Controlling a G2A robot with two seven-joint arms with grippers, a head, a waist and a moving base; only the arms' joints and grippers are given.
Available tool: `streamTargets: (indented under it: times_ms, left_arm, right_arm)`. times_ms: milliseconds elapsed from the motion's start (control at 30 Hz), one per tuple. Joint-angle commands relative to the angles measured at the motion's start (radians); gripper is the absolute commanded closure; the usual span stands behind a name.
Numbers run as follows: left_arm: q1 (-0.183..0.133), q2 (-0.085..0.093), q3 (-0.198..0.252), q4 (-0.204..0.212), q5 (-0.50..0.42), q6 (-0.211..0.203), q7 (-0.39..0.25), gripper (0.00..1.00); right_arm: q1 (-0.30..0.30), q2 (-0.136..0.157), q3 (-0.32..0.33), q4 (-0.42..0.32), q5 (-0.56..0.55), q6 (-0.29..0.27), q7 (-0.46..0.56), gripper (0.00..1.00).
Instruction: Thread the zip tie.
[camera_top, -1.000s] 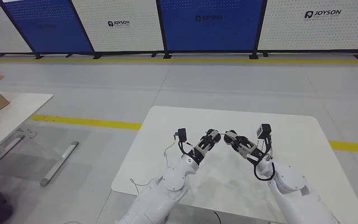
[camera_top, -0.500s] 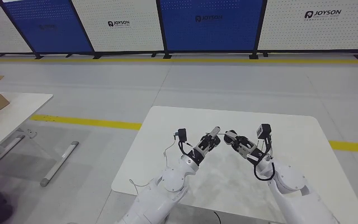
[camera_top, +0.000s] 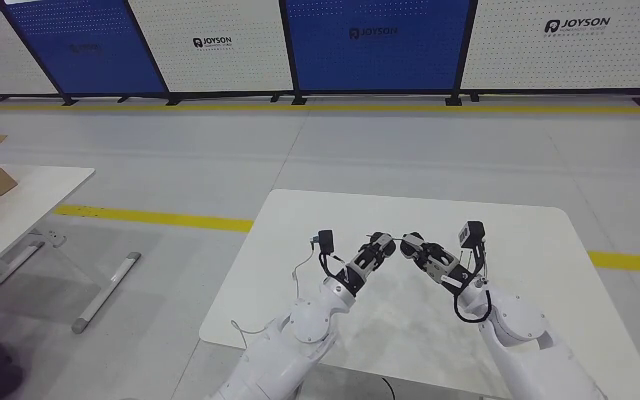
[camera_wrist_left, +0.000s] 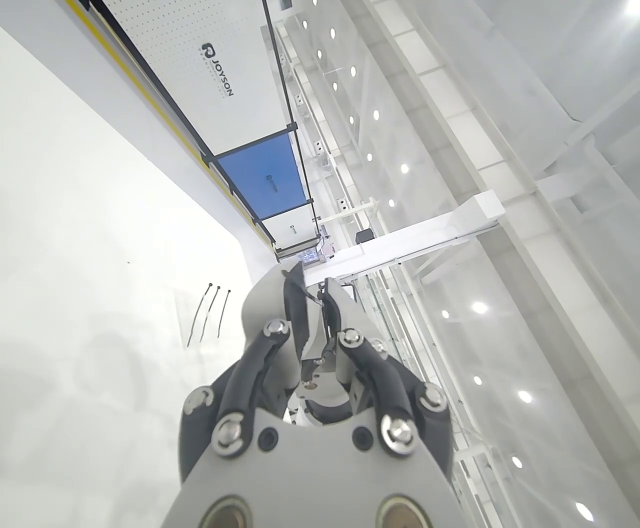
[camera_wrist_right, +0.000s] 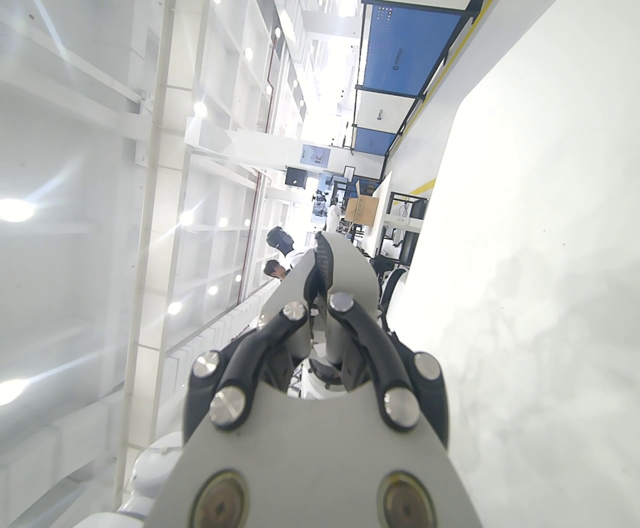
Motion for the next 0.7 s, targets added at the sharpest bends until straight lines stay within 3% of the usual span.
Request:
streamTargets:
  times_ms: [0, 433, 467, 500, 667]
  left_arm:
    - [0.001, 0.0, 0.001, 0.0, 0.003, 0.001, 0.0, 1.0]
    - [0.001, -0.001, 0.002, -0.001, 0.017, 0.003, 0.014, 1.0]
    - [0.002, -0.001, 0.003, -0.002, 0.017, 0.004, 0.013, 1.0]
    - [0.003, -0.001, 0.002, -0.004, 0.017, 0.004, 0.012, 1.0]
    - [0.015, 0.001, -0.005, -0.024, 0.023, 0.0, 0.009, 1.0]
  right_arm:
    - [0.0, 0.0, 0.0, 0.0, 0.0, 0.0, 0.0, 1.0]
    - [-0.01, 0.0, 0.002, -0.014, -0.012, 0.008, -0.012, 1.0]
    - [-0.012, 0.0, 0.004, -0.017, -0.014, 0.014, -0.01, 0.6]
    - [-0.013, 0.0, 0.006, -0.02, -0.014, 0.02, -0.007, 0.0]
    - [-0.027, 0.004, 0.032, -0.034, -0.013, 0.041, 0.004, 0.0]
